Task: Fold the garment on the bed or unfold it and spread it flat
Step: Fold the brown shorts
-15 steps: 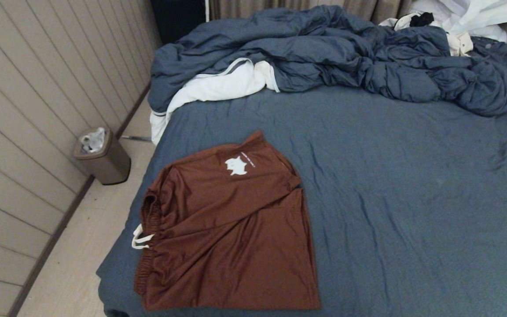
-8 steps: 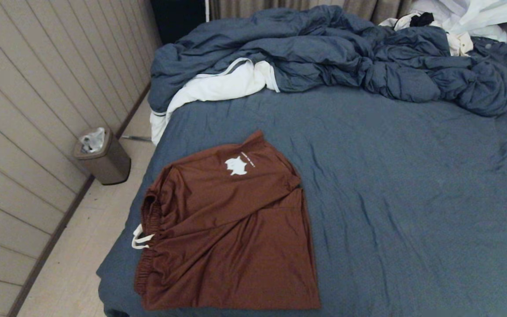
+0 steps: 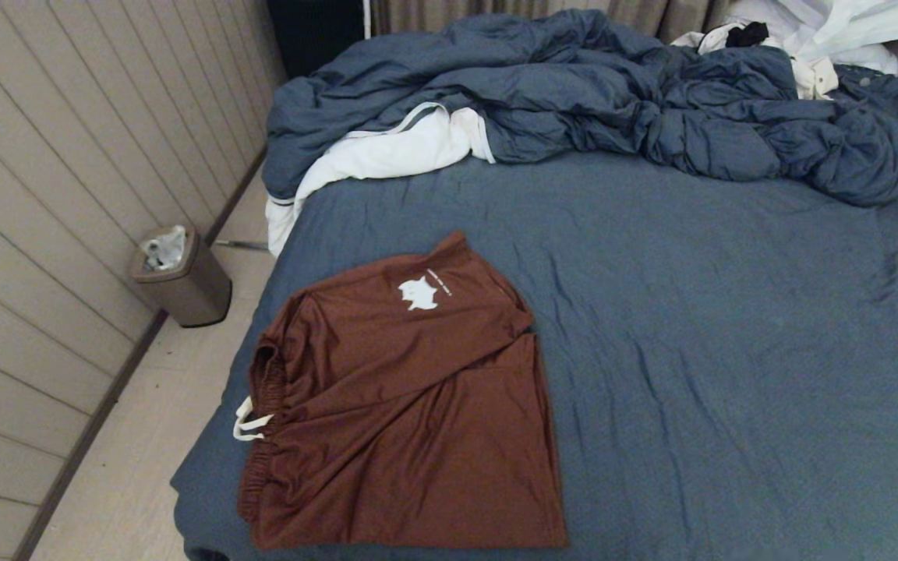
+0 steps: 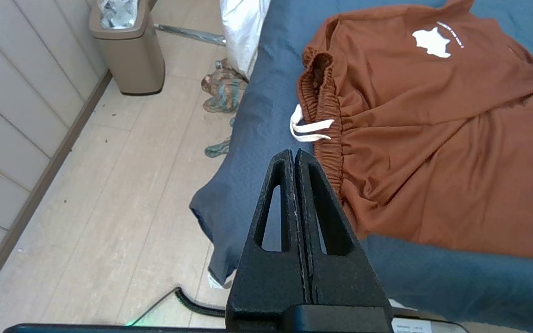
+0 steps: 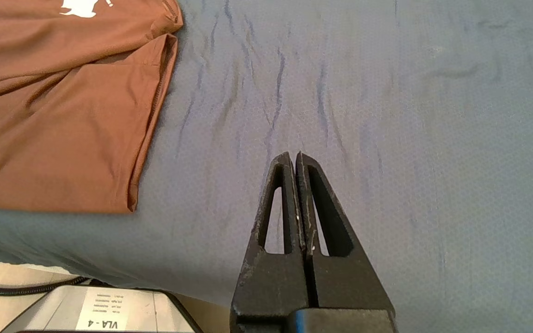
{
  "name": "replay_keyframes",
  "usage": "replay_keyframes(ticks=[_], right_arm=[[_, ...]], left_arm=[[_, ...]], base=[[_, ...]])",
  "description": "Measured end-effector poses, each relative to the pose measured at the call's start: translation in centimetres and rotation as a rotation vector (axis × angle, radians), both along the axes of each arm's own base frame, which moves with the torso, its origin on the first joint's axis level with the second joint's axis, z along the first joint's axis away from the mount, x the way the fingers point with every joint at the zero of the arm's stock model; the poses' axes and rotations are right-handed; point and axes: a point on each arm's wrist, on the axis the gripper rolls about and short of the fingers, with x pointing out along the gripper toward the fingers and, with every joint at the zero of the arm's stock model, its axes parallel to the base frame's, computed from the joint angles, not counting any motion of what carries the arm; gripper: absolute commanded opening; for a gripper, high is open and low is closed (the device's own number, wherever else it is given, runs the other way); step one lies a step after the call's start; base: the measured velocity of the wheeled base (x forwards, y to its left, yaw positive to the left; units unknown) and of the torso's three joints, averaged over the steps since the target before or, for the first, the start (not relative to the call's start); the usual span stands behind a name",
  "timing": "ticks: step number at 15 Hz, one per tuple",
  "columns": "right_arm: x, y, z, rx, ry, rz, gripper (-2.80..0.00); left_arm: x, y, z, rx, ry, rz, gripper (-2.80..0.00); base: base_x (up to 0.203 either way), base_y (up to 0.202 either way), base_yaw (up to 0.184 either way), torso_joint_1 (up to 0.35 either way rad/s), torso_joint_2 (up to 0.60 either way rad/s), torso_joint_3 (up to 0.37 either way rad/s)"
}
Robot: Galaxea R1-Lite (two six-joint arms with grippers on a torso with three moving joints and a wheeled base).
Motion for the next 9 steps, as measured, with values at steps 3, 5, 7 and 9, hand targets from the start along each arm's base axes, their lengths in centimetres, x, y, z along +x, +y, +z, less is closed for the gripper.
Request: replay_keyframes(ticks=[3, 5, 7, 9], right_arm=[[0.0, 0.0, 0.0, 0.0, 0.0, 0.0, -2.8], [0.0, 0.0, 0.0, 0.0, 0.0, 0.0, -2.8], [0.0, 0.0, 0.0, 0.0, 0.0, 0.0, -2.8], [0.0, 0.0, 0.0, 0.0, 0.0, 0.0, -2.8]], left_arm=[[0.0, 0.0, 0.0, 0.0, 0.0, 0.0, -2.8], [0.0, 0.0, 0.0, 0.0, 0.0, 0.0, -2.8], [0.0, 0.0, 0.01, -0.01, -0.001, -0.001, -2.8], [0.0, 0.0, 0.01, -0.011, -0.001, -0.001, -2.8]], base=[[0.0, 0.0, 0.0, 0.0, 0.0, 0.0], [0.0, 0.0, 0.0, 0.0, 0.0, 0.0], [0.0, 0.0, 0.0, 0.0, 0.0, 0.0], [0.0, 0.0, 0.0, 0.0, 0.0, 0.0]])
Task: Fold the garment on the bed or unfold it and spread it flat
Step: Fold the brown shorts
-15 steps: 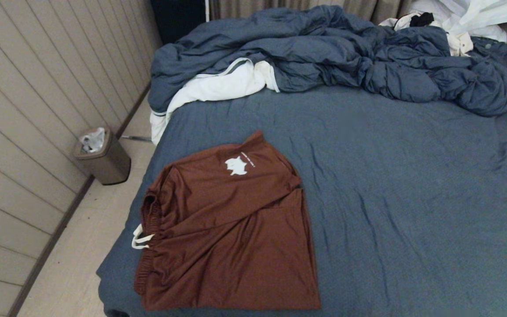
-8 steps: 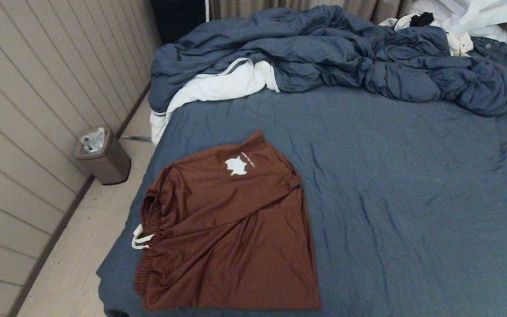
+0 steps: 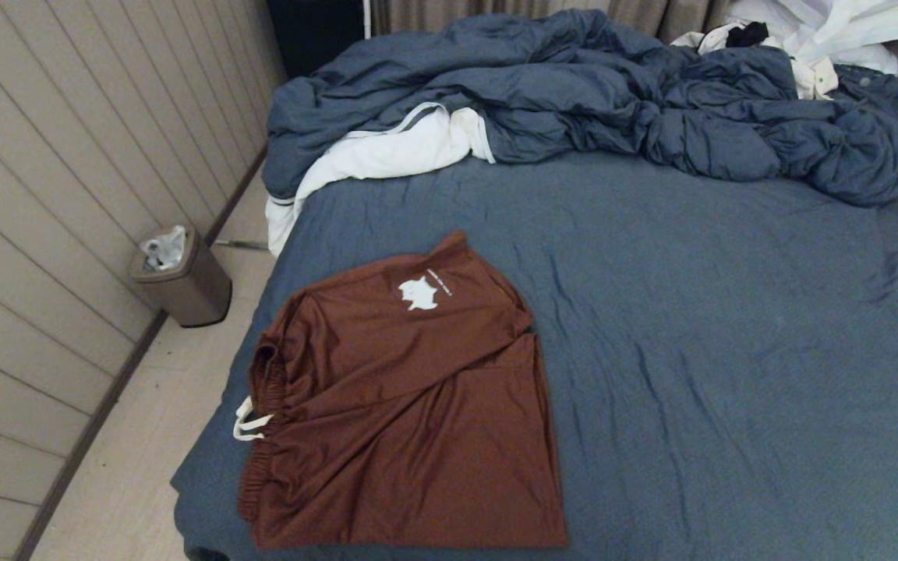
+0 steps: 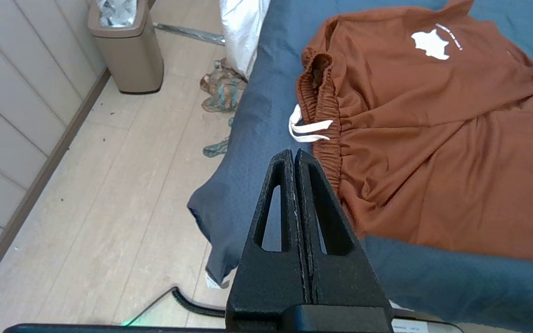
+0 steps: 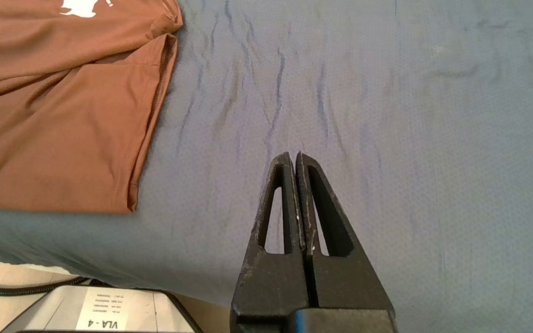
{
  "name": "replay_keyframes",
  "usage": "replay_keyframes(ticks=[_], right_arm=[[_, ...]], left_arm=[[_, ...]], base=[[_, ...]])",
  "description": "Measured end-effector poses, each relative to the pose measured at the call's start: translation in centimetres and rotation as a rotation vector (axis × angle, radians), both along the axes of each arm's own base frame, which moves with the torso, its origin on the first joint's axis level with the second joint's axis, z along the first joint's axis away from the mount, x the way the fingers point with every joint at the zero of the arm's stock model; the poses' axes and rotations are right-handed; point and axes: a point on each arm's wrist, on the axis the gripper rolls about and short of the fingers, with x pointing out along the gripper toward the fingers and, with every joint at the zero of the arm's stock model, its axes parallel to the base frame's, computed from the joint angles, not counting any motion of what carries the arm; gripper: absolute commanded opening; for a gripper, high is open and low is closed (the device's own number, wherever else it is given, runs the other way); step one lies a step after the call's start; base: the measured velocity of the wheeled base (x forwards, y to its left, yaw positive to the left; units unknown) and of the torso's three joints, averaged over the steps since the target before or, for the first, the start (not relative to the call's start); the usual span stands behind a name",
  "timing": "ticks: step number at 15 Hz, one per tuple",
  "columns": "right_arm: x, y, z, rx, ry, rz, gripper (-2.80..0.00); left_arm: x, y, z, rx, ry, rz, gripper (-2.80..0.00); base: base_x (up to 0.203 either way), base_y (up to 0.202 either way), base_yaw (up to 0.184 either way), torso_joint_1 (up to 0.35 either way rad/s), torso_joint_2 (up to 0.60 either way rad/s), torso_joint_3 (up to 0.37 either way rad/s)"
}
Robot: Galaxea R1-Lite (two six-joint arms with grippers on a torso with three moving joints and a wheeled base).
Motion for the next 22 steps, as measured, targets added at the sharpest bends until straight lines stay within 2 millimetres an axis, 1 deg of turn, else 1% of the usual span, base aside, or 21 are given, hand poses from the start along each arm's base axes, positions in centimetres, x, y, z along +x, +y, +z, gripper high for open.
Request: replay_keyframes(ticks=[8, 10, 12, 13, 15, 17, 19, 20, 21, 22], right_arm=[[0.0, 0.0, 0.0, -0.007, -0.002, -0.001, -2.8], [-0.2, 0.0, 0.6, -0.032, 0.002, 0.003, -2.8], [-0.8, 0.0, 3.5, -0.049, -0.024, 0.012, -2.8], [-1.1, 0.0, 5.8, -0.052, -0.043, 0.019, -2.8], [-0.7, 0.0, 10.2, -0.054, -0.046, 0.048, -2.8], [1.0, 0.0, 14.5, -0.04, -0.019, 0.095, -2.8], [4.2, 0.3, 17.5, -0.007, 0.055, 0.14, -2.8], [6.3, 0.6, 18.4, 0.014, 0.112, 0.162, -2.8], [8.6, 1.0, 18.9, 0.035, 0.178, 0.185, -2.8], [11.2, 1.5, 18.9, 0.061, 0.259, 0.209, -2.8]], left_arm=[[0.0, 0.0, 0.0, 0.012, 0.012, 0.003, -2.8], [-0.2, 0.0, 0.3, 0.015, 0.024, 0.004, -2.8], [-1.0, 0.0, 3.0, 0.013, -0.02, -0.005, -2.8], [-1.6, 0.0, 5.1, 0.011, -0.045, -0.01, -2.8], [-1.9, 0.0, 9.2, 0.008, -0.051, -0.015, -2.8], [-0.8, -0.1, 12.9, -0.005, -0.024, -0.034, -2.8], [1.7, -0.2, 15.5, -0.037, 0.054, -0.079, -2.8], [3.6, -0.3, 16.4, -0.061, 0.113, -0.106, -2.8], [5.5, -0.3, 16.9, -0.087, 0.18, -0.13, -2.8], [7.8, -0.4, 17.0, -0.115, 0.26, -0.154, -2.8]], base=[[0.0, 0.0, 0.0, 0.0, 0.0, 0.0], [0.0, 0.0, 0.0, 0.0, 0.0, 0.0], [0.0, 0.0, 0.0, 0.0, 0.0, 0.0], [0.0, 0.0, 0.0, 0.0, 0.0, 0.0], [0.0, 0.0, 0.0, 0.0, 0.0, 0.0], [0.0, 0.0, 0.0, 0.0, 0.0, 0.0], [0.0, 0.0, 0.0, 0.0, 0.0, 0.0], [0.0, 0.0, 0.0, 0.0, 0.0, 0.0], [0.0, 0.0, 0.0, 0.0, 0.0, 0.0], [0.0, 0.0, 0.0, 0.0, 0.0, 0.0]])
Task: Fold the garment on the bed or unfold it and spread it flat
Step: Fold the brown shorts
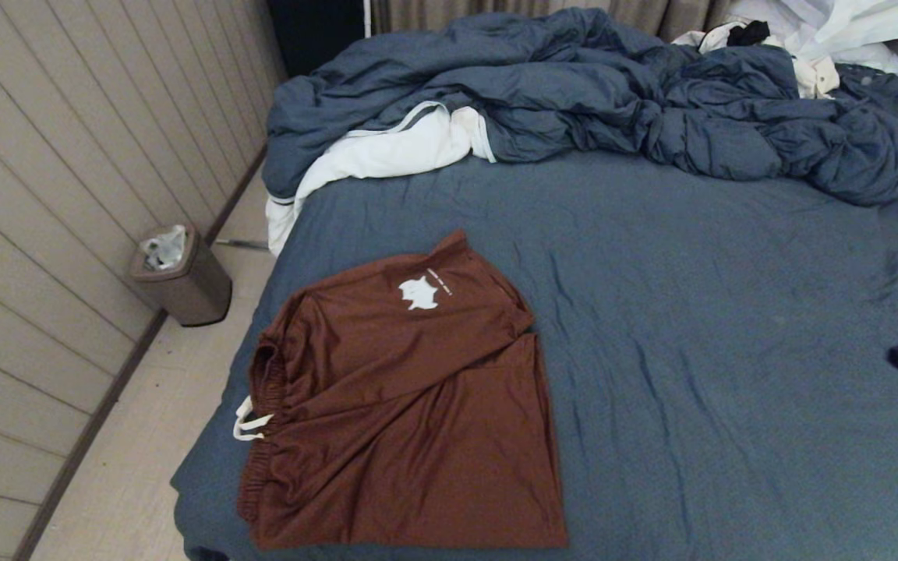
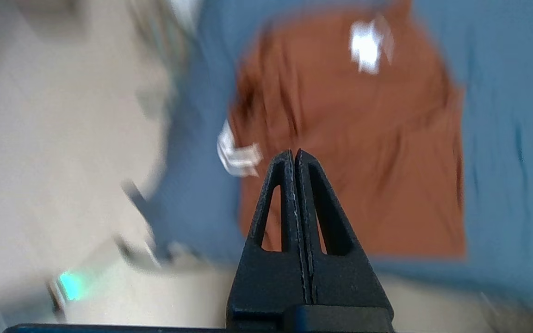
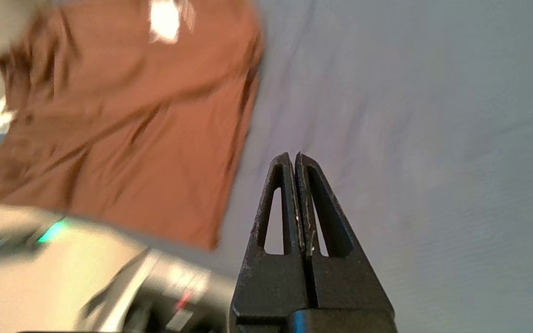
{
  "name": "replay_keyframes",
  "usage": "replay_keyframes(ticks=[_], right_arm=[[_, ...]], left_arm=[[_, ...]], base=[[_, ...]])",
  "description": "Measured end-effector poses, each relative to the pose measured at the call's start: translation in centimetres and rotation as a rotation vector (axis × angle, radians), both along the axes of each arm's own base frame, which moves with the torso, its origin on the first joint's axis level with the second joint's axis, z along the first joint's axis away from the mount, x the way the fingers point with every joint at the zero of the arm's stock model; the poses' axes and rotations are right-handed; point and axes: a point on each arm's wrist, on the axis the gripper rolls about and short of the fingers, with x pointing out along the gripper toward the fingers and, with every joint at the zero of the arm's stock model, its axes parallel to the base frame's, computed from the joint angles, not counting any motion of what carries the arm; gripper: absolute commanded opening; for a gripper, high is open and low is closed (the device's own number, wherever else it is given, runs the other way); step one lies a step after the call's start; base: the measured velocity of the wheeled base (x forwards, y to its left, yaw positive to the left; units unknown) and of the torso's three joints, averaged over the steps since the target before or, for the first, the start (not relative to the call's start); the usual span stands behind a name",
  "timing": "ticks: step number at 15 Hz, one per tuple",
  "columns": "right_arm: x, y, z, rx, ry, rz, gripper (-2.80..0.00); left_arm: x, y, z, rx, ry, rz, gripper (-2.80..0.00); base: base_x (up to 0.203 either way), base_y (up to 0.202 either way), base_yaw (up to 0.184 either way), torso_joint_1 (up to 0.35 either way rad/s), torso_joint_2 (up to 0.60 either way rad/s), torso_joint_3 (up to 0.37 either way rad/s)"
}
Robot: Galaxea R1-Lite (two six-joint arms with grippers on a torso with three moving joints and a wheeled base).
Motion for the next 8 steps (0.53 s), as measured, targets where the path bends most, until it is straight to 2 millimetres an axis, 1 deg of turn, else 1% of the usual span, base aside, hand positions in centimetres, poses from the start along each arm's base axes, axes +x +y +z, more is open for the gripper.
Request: replay_keyframes(ticks=[1, 2, 3, 4, 5, 6, 8], right_arm=[[2.8, 0.5, -0.6, 0.023, 0.098, 0.02, -2.8], [5.2, 1.0, -1.6, 0.042, 0.194, 0.032, -2.8], [7.7, 1.5, -3.0, 0.059, 0.299, 0.039, -2.8], [9.9, 1.9, -4.8, 0.073, 0.402, 0.048, -2.8], [11.5, 2.3, -6.6, 0.083, 0.496, 0.059, -2.8], [12.6, 2.8, -8.7, 0.09, 0.595, 0.079, -2.8], [13.1, 3.8, -12.2, 0.079, 0.75, 0.128, -2.8]], left_arm=[[2.4, -0.1, -0.4, -0.027, 0.093, -0.022, -2.8], [4.4, -0.2, -1.0, -0.048, 0.175, -0.04, -2.8], [6.2, -0.3, -2.0, -0.072, 0.262, -0.064, -2.8], [7.7, -0.4, -3.5, -0.093, 0.355, -0.091, -2.8], [8.8, -0.5, -5.0, -0.113, 0.438, -0.12, -2.8], [9.7, -0.6, -6.6, -0.132, 0.516, -0.15, -2.8], [10.9, -0.7, -9.7, -0.151, 0.625, -0.179, -2.8]], base=[[0.0, 0.0, 0.0, 0.0, 0.0, 0.0], [0.0, 0.0, 0.0, 0.0, 0.0, 0.0], [0.0, 0.0, 0.0, 0.0, 0.0, 0.0], [0.0, 0.0, 0.0, 0.0, 0.0, 0.0], [0.0, 0.0, 0.0, 0.0, 0.0, 0.0], [0.0, 0.0, 0.0, 0.0, 0.0, 0.0], [0.0, 0.0, 0.0, 0.0, 0.0, 0.0]])
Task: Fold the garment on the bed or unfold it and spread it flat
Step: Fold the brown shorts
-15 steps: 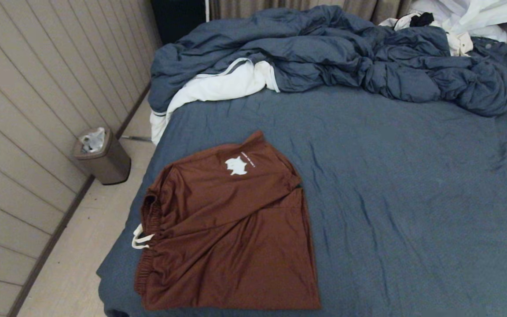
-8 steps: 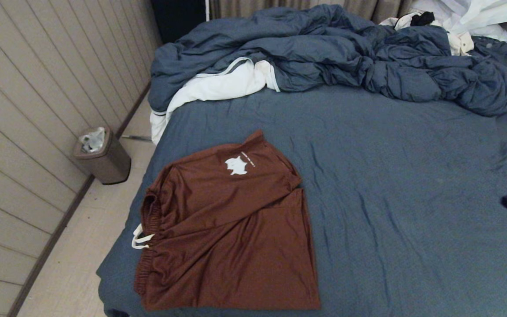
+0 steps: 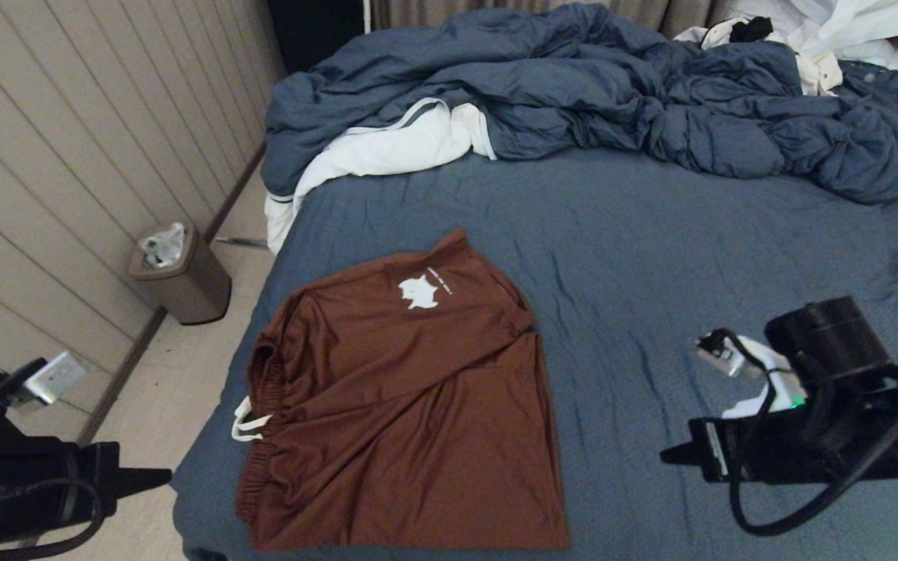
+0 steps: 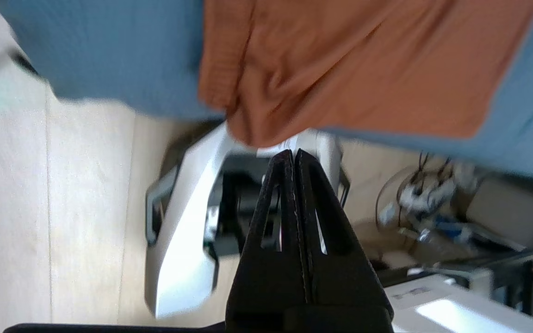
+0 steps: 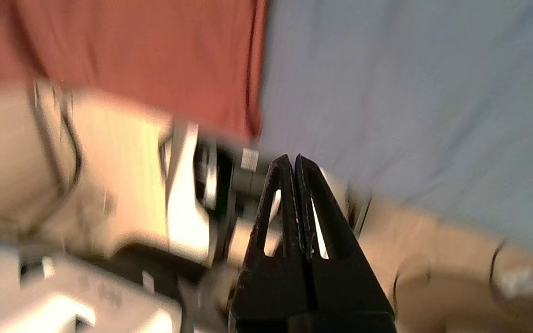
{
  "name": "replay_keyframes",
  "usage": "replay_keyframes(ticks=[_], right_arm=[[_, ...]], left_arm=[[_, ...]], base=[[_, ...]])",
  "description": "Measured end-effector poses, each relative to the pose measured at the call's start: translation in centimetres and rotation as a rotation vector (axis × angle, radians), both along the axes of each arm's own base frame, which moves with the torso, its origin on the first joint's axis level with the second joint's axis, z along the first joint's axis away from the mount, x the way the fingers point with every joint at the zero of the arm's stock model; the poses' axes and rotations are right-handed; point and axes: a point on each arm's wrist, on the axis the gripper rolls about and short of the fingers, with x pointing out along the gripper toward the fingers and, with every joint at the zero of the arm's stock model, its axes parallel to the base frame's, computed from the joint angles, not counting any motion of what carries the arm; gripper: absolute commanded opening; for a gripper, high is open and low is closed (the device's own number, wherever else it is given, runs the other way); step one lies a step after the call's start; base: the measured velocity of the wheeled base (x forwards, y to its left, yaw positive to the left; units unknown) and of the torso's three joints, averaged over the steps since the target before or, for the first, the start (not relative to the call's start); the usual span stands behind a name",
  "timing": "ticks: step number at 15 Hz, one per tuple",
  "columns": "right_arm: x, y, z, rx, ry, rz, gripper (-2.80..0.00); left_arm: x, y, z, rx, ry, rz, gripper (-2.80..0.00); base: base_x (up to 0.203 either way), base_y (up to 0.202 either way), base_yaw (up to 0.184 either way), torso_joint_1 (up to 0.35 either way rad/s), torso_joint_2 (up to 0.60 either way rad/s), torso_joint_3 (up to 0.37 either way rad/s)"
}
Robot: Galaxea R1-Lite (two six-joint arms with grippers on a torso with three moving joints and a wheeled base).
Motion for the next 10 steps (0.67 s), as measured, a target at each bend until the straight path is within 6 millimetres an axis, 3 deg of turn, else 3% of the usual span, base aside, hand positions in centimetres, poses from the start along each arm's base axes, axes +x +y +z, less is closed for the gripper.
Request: replay_keyframes(ticks=[5, 6, 7, 8, 10], right_arm=[[-0.3, 2.7, -5.1, -0.03, 0.112, 0.133, -2.8], [-0.1, 3.3, -5.8, -0.032, 0.117, 0.15, 0.0], [0.1, 3.7, -6.4, -0.032, 0.119, 0.16, 0.0], [0.4, 4.1, -7.0, -0.032, 0.115, 0.167, 0.0], [1.1, 4.7, -7.6, -0.028, 0.09, 0.175, 0.0]], left_arm=[[1.5, -0.1, -5.2, 0.014, 0.039, -0.02, -2.8], [1.4, 0.0, -5.9, 0.028, 0.044, -0.032, -2.8], [1.4, 0.0, -6.3, 0.038, 0.041, -0.043, -2.8], [1.4, 0.0, -6.6, 0.043, 0.043, -0.043, 0.0], [1.4, 0.0, -6.9, 0.066, 0.043, -0.025, 0.0]], base=[[0.0, 0.0, 0.0, 0.0, 0.0, 0.0], [0.0, 0.0, 0.0, 0.0, 0.0, 0.0], [0.0, 0.0, 0.0, 0.0, 0.0, 0.0], [0.0, 0.0, 0.0, 0.0, 0.0, 0.0], [0.0, 0.0, 0.0, 0.0, 0.0, 0.0]])
